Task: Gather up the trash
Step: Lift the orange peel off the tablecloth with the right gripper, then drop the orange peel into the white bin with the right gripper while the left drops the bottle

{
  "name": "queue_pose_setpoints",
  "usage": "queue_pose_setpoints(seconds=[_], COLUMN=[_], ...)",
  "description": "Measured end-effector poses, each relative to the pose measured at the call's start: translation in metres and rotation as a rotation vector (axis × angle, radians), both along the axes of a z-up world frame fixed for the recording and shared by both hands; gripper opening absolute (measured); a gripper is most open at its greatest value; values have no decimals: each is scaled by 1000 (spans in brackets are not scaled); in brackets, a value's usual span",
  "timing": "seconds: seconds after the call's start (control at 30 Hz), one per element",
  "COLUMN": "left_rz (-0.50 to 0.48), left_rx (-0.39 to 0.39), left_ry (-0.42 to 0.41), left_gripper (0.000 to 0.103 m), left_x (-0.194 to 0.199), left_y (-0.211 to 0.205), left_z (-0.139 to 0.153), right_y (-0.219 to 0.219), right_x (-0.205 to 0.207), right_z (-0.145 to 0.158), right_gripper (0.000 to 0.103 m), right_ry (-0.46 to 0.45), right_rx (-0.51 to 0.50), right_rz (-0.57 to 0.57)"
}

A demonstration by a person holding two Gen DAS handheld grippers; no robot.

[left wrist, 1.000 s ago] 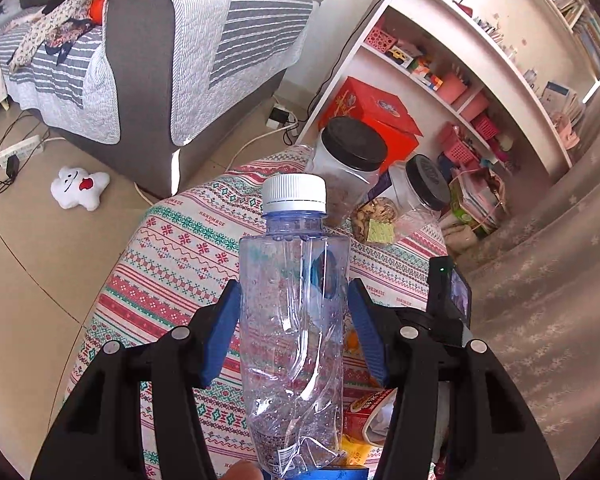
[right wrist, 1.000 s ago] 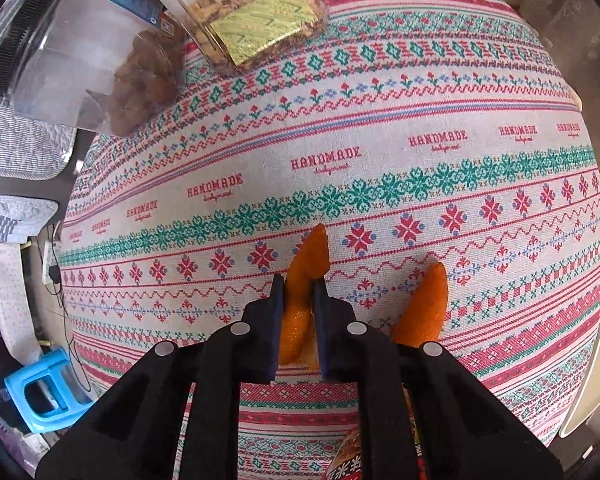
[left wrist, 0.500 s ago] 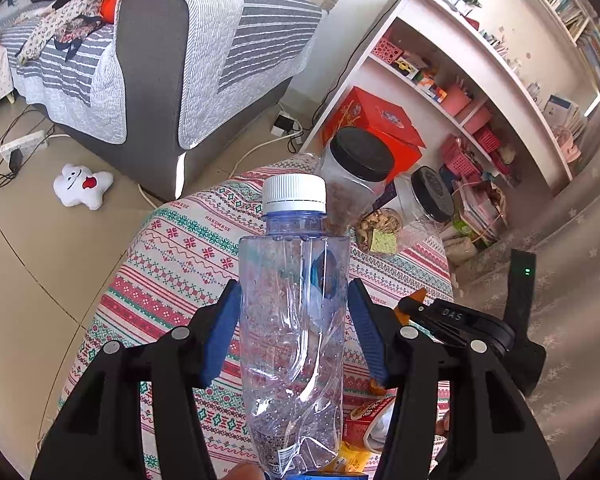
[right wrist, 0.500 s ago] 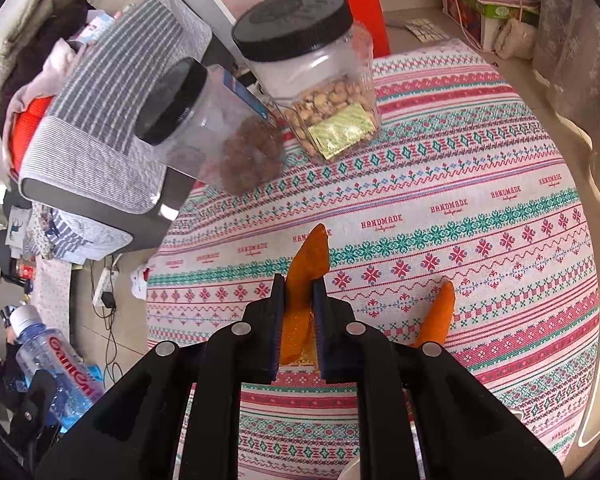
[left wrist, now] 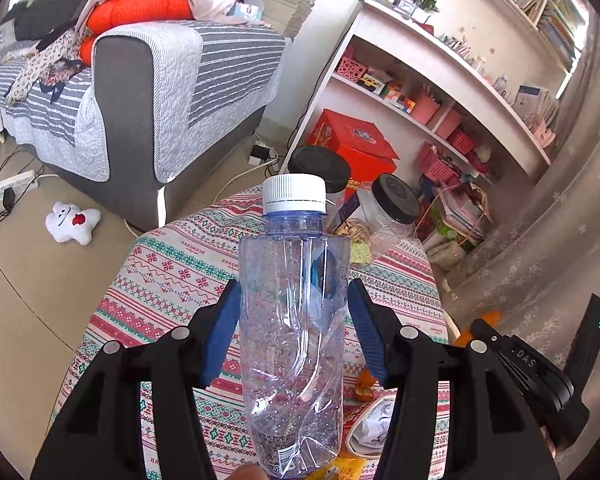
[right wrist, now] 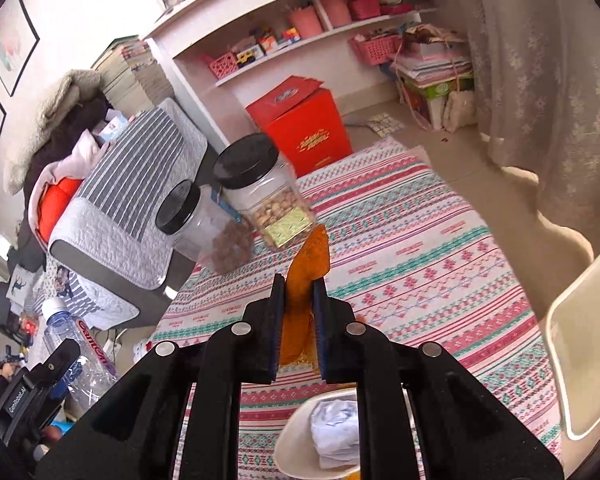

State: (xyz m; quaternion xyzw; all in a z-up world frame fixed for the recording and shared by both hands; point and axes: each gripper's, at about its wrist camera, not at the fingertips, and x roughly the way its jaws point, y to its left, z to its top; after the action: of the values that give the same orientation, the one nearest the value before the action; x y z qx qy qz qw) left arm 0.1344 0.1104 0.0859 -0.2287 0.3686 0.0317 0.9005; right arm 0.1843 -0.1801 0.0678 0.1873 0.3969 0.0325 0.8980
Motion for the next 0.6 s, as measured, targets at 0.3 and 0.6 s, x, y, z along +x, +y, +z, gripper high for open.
queue_pose_setpoints(seconds=[0.3, 0.6], left_rz=[-87, -164], left_rx=[37, 91], left_ry=[-24, -43], left_gripper=[55, 55], left_x=[-3, -6], left_y=[-49, -98], left_z=[2, 4], right_y=[-98, -185], right_x=[-55, -96], right_z=[20, 19], right_gripper=[13, 14], right_ry=[-100, -101], right_rx=[-173, -332], right_rz=[-238, -454])
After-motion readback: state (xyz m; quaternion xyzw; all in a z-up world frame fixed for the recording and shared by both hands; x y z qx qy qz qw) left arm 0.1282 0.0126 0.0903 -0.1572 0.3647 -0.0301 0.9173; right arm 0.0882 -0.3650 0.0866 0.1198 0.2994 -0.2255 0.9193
